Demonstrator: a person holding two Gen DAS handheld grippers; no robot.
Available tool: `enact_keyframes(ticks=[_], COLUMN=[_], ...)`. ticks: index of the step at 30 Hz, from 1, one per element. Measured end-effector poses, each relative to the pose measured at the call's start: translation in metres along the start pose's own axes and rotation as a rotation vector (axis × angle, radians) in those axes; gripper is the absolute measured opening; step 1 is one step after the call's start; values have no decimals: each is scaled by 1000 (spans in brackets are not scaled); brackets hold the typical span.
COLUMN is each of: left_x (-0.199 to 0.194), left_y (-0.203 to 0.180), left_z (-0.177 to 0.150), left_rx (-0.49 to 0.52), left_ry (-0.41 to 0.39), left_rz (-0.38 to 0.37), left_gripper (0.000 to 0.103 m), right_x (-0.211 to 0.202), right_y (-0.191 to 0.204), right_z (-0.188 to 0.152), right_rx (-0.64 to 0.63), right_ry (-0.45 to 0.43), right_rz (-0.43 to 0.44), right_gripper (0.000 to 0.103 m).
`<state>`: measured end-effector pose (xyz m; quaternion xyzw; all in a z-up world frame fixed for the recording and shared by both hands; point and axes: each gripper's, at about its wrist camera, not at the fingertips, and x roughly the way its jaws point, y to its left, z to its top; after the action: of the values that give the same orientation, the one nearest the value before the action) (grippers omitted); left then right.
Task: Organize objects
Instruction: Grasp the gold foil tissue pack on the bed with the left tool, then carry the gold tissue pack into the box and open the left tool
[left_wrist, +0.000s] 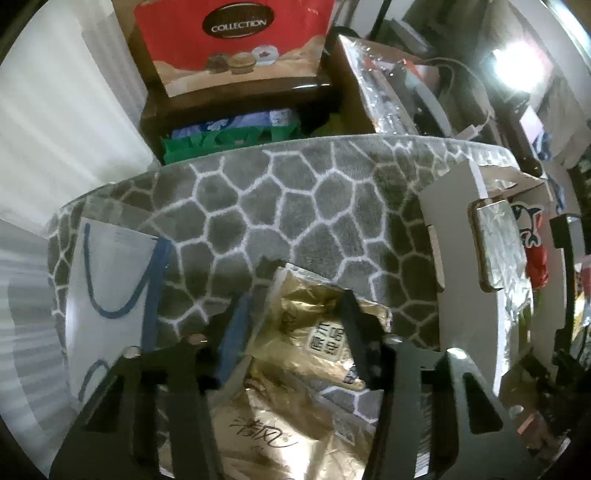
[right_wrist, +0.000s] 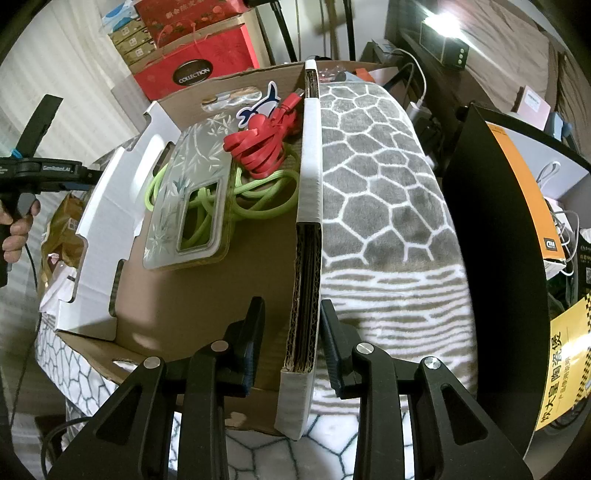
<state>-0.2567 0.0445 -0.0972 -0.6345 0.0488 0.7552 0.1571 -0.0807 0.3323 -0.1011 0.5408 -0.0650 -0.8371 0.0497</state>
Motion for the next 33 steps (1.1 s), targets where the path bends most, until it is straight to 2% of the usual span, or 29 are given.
enact_keyframes(ticks=[1, 6, 9, 16, 23, 27, 33], left_x=[0, -4, -7, -26, -69, -95, -118], left_y=[0, -4, -3, -3, -20, -37, -75], left_z=[0, -1, -2, -2, 0, 2, -4], left_rx=[1, 20, 18, -2, 31, 73, 161], left_ry=[-3, -45, -67, -122, -210, -261, -290], left_rz=[-2, 48, 57, 20, -26, -35, -74], left_gripper=[37, 15, 8, 5, 5, 5, 5], right_x=[0, 0, 0, 0, 0, -1, 0], right_y=[0, 1, 1, 1, 1, 1, 1], right_z=[0, 0, 0, 0, 0, 0, 0], right_rx=[1, -3, -2, -1, -1, -2, -1], right_ry=[0, 1, 1, 1, 2, 2, 1], right_rz=[0, -4, -3, -3, -3, -3, -3], right_gripper=[31, 31, 31, 31, 31, 31, 31])
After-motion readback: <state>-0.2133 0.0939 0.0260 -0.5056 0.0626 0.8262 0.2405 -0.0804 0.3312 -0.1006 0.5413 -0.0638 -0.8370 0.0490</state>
